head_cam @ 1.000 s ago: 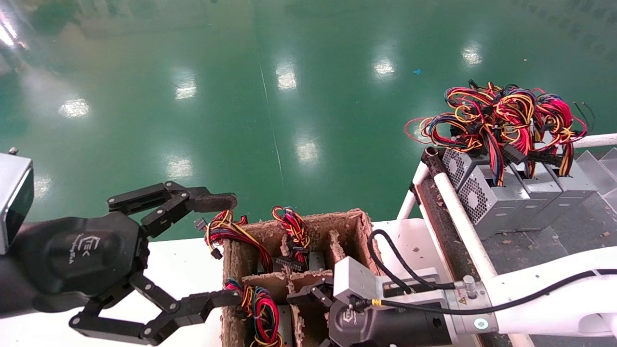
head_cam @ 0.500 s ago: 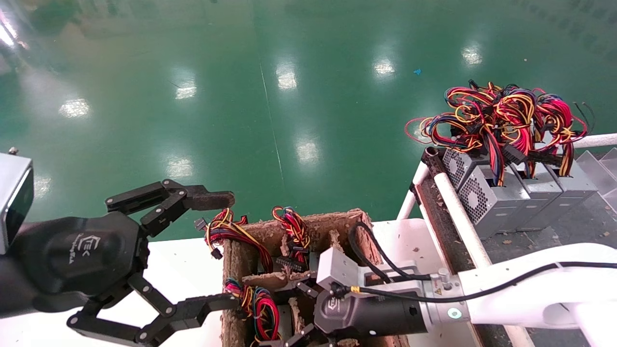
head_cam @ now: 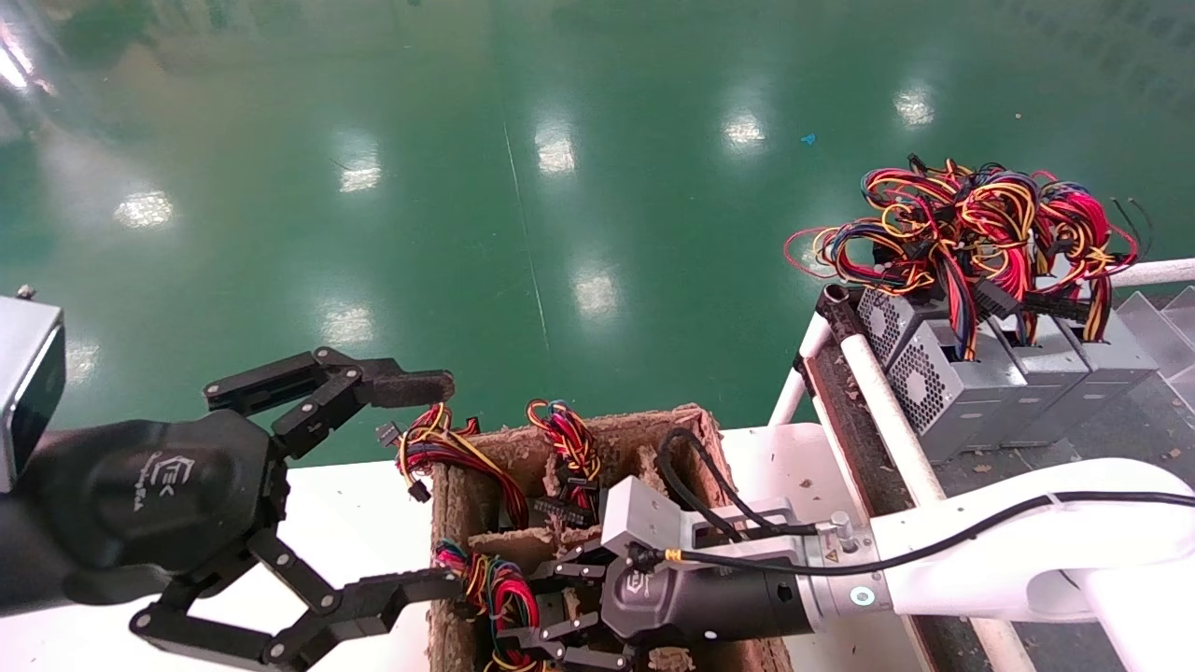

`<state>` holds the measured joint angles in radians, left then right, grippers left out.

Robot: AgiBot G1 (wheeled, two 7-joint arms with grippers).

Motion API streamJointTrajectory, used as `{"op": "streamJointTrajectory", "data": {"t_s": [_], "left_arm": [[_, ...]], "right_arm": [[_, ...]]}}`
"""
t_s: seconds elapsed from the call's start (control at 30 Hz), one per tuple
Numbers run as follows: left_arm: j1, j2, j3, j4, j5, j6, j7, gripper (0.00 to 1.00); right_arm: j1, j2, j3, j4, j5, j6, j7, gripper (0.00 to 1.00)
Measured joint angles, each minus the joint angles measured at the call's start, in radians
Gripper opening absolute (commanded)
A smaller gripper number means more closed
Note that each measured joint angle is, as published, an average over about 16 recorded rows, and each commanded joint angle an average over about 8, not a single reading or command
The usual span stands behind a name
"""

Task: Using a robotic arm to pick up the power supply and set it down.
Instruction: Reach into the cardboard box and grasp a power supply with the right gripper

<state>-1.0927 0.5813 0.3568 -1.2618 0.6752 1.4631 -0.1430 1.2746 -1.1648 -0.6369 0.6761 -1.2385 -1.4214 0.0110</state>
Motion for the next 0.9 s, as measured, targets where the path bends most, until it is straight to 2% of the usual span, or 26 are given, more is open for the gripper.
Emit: {"op": "streamJointTrajectory", "data": {"t_s": [0.43,0.9], "left_arm": [[0.0,0.0,0.0,0.0,0.0,0.0,0.0,1.0],[0.0,0.0,0.0,0.0,0.0,0.0,0.0,1.0]], "right_arm": [[0.006,0.007,0.02,-0.042,0.037,-0.035,-0.034,0.0],[-0.011,0.068,0.088,0.001,0.157,-0.101,-0.034,0.0]]}}
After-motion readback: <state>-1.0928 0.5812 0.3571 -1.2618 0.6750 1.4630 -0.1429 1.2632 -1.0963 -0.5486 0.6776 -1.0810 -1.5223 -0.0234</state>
